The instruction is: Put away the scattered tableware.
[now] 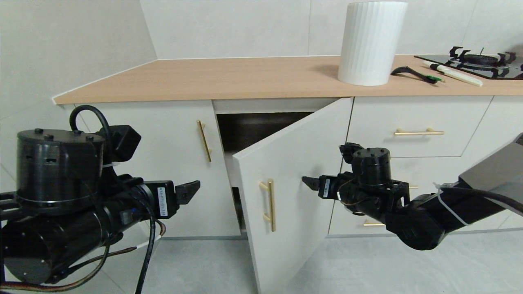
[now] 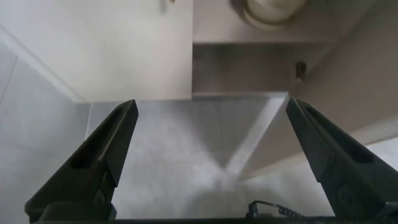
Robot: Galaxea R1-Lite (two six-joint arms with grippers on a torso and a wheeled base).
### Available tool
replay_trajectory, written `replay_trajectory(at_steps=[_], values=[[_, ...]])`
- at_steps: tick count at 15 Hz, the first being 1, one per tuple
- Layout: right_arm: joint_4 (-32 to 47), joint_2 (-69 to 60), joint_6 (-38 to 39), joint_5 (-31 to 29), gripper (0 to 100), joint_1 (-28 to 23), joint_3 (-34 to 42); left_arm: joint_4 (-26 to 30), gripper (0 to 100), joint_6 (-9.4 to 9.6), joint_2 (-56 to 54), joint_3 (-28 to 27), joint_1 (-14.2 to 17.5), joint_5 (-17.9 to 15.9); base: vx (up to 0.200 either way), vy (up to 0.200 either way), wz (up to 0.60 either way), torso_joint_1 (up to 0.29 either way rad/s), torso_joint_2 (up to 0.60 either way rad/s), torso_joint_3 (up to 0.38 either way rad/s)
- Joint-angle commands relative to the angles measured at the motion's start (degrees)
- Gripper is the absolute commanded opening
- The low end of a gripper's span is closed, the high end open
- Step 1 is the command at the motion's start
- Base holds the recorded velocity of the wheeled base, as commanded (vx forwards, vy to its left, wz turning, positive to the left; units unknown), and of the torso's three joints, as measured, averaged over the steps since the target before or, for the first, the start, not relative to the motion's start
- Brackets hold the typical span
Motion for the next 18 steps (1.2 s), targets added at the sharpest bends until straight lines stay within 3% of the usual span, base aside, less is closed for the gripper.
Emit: replay_trajectory(at_steps=[1, 6, 10, 18], values=[[-0.58, 2.98, 3.26, -1.65, 100, 1.33, -3.36, -0.12, 100, -0.3, 0.18, -0.26, 0.0, 0.01, 0.0, 0.0, 0.0, 0.0, 0.0, 0.0], [-1.72, 8.69, 6.51, -9.56, 100, 1.42, -11.1, -0.12, 100, -0.3, 0.44, -0.35, 0.0, 1.25, 0.0, 0.0, 0.0, 0.0, 0.0, 0.0], [-2.86, 15.99, 7.39, -20.45, 100, 0.28, -21.2, -0.21, 100, -0.3, 0.26, -0.35, 0.0, 1.33, 0.0, 0.0, 0.0, 0.0, 0.0, 0.0], [-2.6, 19.24, 7.31, -24.5, 100, -2.45, -26.74, -0.21, 100, -0.3, 0.26, -0.35, 0.0, 1.33, 0.0, 0.0, 0.0, 0.0, 0.0, 0.0]])
